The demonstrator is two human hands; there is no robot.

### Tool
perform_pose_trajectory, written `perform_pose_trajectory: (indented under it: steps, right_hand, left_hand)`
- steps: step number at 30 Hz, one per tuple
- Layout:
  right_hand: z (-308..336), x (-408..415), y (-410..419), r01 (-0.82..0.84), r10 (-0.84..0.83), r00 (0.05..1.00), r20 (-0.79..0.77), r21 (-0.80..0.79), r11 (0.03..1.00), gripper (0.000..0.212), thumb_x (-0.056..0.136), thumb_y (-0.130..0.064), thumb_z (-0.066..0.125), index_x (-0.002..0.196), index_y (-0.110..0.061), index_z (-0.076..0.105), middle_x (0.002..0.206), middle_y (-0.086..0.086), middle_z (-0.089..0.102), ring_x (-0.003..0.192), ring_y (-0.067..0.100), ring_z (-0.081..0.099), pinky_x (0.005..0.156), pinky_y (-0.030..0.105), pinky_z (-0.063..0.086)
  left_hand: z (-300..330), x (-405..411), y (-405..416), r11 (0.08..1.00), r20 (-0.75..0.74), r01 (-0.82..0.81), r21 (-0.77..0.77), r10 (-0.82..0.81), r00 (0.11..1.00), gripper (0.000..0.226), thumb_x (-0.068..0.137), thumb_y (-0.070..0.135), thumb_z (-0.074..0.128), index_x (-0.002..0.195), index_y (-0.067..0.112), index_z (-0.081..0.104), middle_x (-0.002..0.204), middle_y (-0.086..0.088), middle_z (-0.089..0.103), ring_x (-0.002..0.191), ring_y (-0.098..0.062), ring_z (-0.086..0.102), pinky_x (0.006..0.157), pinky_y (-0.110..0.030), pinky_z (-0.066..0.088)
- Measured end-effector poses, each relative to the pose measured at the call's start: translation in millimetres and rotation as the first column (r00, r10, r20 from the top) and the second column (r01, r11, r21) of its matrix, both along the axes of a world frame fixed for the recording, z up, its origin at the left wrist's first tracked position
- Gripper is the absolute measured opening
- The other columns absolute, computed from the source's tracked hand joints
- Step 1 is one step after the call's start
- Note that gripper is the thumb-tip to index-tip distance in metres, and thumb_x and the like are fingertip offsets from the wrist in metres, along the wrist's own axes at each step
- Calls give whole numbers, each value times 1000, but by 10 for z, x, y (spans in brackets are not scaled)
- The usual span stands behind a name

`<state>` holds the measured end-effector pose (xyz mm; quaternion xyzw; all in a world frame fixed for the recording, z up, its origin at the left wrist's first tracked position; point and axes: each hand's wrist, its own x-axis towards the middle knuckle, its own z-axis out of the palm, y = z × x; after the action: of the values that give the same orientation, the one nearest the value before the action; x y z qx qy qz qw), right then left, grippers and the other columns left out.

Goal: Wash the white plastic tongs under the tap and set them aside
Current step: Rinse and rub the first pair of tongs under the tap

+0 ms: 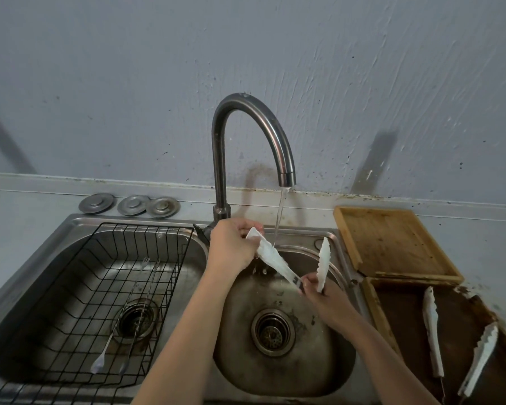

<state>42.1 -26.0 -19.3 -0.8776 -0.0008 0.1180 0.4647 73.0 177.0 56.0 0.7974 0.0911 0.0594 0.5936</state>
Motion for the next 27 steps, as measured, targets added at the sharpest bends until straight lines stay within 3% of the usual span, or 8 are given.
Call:
perform_pose_trajectory:
  steps: [4,9,11,13,16,19,22,27]
  right_hand:
    - [16,-6,38,-52,52,999,-9,25,998,23,95,-32,45,90,-19,63,79,-2,63,69,4,55,57,10,43]
    - [82,-61,39,-125,138,987,-78,152,980,12,90,-33,56,97,-25,62,64,-5,68,55,0,62,49,11,45]
    - [104,-79,47,-106,121,988,-93,151,983,21,92,-37,49,99,-21,61,57,-4,64,47,0,58,46,13,46]
    - [131,-83,47,-95,122,981,-150,173,980,51,86,-58,27,101,-21,59,58,-5,58,44,1,53,45,15,46]
    - [155,-59,49,9,105,944,-312,342,940,85,71,-78,13,94,-14,63,51,-2,51,41,10,41,40,21,38]
    - [240,-28,127,90,26,921,-388,278,956,81,74,-79,20,82,-10,62,48,-1,51,36,11,38,35,21,33]
    - [301,-22,209,114,-29,906,-423,178,977,69,87,-67,21,71,-11,57,46,-1,50,31,9,37,33,19,31]
    - [265,-32,272,124,-103,909,-404,27,992,61,97,-50,20,69,-10,56,47,0,48,26,6,38,30,17,29]
  left_hand:
    - [-14,7,29,999,-6,-20,40,20,1000,33,78,-2,58,73,30,66,86,-1,73,72,-12,70,65,-34,61]
    - [-197,80,42,999,-58,9,44,-6,998,27,84,1,50,97,15,70,96,-11,71,85,-24,69,75,-42,59]
    - [-292,78,12,995,-86,31,-95,-39,996,24,91,4,44,99,9,66,98,-12,69,88,-27,68,76,-43,59]
    - [-354,67,-51,944,-122,63,-323,-107,987,27,98,11,36,109,6,60,98,-13,66,93,-30,67,78,-42,58]
    - [-412,16,-144,757,-116,92,-647,-217,969,28,100,10,30,117,6,52,106,-10,66,99,-23,67,83,-37,57]
    - [-493,-97,-245,595,-29,155,-788,-288,957,25,95,-2,40,113,5,56,98,-3,73,92,-12,70,75,-26,59]
    - [-595,-182,-278,625,-11,200,-754,-317,948,17,87,-4,54,100,6,62,81,-3,74,78,-14,71,70,-24,58]
    - [-701,-226,-239,699,-128,242,-673,-432,893,15,82,4,66,96,0,66,82,-11,76,80,-21,73,67,-25,58]
